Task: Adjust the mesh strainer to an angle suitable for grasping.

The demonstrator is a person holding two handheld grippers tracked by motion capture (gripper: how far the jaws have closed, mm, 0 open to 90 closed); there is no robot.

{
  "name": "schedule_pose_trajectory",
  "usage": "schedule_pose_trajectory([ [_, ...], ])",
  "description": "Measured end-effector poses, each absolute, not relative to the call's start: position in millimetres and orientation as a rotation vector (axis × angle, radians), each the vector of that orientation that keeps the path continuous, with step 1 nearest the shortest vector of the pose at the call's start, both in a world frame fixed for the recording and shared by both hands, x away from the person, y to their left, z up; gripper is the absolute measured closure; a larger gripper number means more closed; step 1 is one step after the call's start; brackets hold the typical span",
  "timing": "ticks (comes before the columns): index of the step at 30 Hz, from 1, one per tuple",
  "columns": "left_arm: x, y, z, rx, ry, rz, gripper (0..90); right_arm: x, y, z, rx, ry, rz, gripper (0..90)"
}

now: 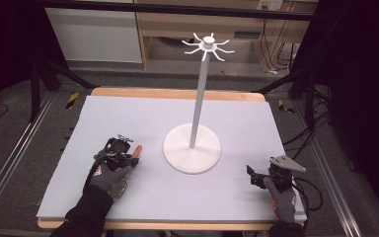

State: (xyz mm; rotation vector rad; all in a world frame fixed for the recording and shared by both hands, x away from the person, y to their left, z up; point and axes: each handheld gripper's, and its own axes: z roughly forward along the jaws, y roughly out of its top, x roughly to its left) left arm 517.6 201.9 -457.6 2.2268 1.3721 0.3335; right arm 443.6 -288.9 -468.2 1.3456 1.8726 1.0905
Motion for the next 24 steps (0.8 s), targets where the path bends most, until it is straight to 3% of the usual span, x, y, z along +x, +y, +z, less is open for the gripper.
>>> schedule_pose_trajectory([
  [10,518,203,-455,2.223,1.377,0.342,70.2,444,-288,-469,1.344,1.879,1.089,4.1],
  [24,507,210,-428,2.123,1.311,0.388,70.4,444,-289,-469,1.345,1.877,1.091,4.1],
])
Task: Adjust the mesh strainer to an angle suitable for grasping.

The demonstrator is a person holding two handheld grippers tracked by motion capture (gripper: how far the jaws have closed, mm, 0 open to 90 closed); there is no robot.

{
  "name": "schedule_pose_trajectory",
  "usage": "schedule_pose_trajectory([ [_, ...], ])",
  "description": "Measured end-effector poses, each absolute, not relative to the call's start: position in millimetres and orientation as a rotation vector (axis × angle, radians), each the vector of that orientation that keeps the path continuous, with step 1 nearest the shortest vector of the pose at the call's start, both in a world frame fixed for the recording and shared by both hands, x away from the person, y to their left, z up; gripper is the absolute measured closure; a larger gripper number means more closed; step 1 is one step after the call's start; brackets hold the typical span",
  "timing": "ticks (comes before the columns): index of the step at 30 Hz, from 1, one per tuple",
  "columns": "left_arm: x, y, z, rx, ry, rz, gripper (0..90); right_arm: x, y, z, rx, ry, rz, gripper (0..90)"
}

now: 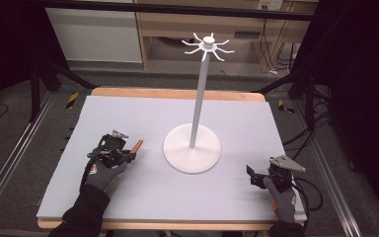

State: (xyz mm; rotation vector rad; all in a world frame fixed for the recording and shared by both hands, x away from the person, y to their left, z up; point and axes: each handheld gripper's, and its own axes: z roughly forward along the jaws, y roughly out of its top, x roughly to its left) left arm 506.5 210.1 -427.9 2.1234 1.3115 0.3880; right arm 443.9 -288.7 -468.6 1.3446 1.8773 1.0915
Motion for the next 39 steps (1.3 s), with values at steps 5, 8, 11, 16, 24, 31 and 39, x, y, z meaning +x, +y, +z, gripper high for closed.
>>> schedule_pose_trajectory([
  [5,496,210,-408,2.037,1.26,0.431,70.4,444,-289,-468,1.345,1.875,1.096,4.1],
  [8,491,210,-399,2.006,1.234,0.451,70.4,443,-290,-467,1.347,1.87,1.1,4.1],
  [11,486,209,-393,1.978,1.212,0.465,70.4,443,-290,-467,1.344,1.869,1.099,4.1],
  [16,480,211,-384,1.934,1.192,0.484,70.4,443,-289,-467,1.347,1.873,1.1,4.1],
  [24,465,214,-365,1.8,1.138,0.545,70.4,444,-288,-468,1.353,1.877,1.1,4.1],
  [31,453,213,-351,1.749,1.091,0.576,70.4,444,-289,-468,1.348,1.879,1.096,4.1],
  [39,441,215,-335,1.704,1.044,0.601,70.4,444,-288,-469,1.352,1.889,1.1,4.1],
])
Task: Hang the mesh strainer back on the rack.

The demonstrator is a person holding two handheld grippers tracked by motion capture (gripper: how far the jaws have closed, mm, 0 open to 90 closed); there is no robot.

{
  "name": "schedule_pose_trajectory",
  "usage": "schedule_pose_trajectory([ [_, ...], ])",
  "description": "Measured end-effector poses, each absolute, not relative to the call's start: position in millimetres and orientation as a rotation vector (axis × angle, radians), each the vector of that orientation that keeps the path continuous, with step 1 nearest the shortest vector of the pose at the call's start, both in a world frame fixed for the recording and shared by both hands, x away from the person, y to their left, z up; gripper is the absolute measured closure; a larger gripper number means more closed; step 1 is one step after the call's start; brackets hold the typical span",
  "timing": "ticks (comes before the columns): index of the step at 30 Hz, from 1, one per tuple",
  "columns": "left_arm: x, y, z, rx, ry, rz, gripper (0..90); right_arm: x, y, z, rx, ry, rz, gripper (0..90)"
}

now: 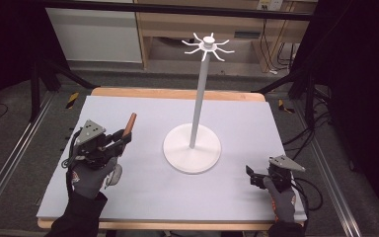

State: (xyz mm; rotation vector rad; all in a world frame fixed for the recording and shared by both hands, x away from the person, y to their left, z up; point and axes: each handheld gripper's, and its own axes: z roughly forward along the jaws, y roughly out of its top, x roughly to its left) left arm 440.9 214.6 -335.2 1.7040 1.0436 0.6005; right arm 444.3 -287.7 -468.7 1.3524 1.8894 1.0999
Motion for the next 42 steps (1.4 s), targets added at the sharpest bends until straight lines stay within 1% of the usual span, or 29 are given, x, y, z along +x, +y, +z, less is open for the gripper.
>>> schedule_pose_trajectory([
  [10,433,211,-325,1.656,1.006,0.641,70.4,444,-289,-468,1.339,1.888,1.1,4.1],
  [19,434,210,-317,1.627,0.994,0.657,70.4,444,-288,-469,1.34,1.889,1.1,4.1],
  [32,439,201,-292,1.572,0.964,0.698,70.4,445,-288,-469,1.341,1.896,1.098,4.1],
  [42,444,183,-271,1.549,0.923,0.727,70.4,444,-288,-469,1.341,1.896,1.092,4.1],
])
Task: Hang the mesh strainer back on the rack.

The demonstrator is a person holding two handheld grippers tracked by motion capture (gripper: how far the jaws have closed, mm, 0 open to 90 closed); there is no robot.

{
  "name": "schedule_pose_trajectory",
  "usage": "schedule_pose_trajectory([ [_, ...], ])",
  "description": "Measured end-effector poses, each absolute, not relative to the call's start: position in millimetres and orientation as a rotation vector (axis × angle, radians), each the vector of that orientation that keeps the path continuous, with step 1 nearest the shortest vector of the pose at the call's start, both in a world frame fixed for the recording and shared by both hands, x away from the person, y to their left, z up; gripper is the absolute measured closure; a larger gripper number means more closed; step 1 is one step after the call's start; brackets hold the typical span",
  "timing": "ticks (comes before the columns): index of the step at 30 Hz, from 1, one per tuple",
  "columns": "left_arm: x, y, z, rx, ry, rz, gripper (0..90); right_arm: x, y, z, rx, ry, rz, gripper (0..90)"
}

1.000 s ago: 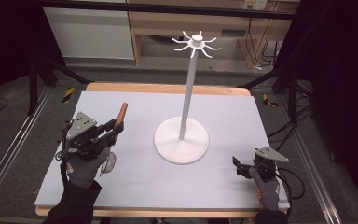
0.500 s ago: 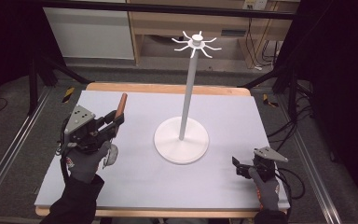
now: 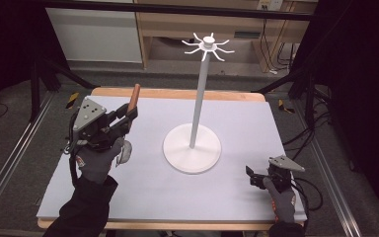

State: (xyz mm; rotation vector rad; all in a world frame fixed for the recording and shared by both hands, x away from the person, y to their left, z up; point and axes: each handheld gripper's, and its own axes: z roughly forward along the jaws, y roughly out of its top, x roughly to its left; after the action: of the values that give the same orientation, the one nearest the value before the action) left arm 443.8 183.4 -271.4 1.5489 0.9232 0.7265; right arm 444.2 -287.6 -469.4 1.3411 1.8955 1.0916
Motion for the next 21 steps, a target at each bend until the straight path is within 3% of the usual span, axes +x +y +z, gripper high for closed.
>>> schedule_pose_trajectory([
  [21,444,166,-244,1.53,0.877,0.752,70.4,444,-287,-470,1.342,1.902,1.092,4.1],
])
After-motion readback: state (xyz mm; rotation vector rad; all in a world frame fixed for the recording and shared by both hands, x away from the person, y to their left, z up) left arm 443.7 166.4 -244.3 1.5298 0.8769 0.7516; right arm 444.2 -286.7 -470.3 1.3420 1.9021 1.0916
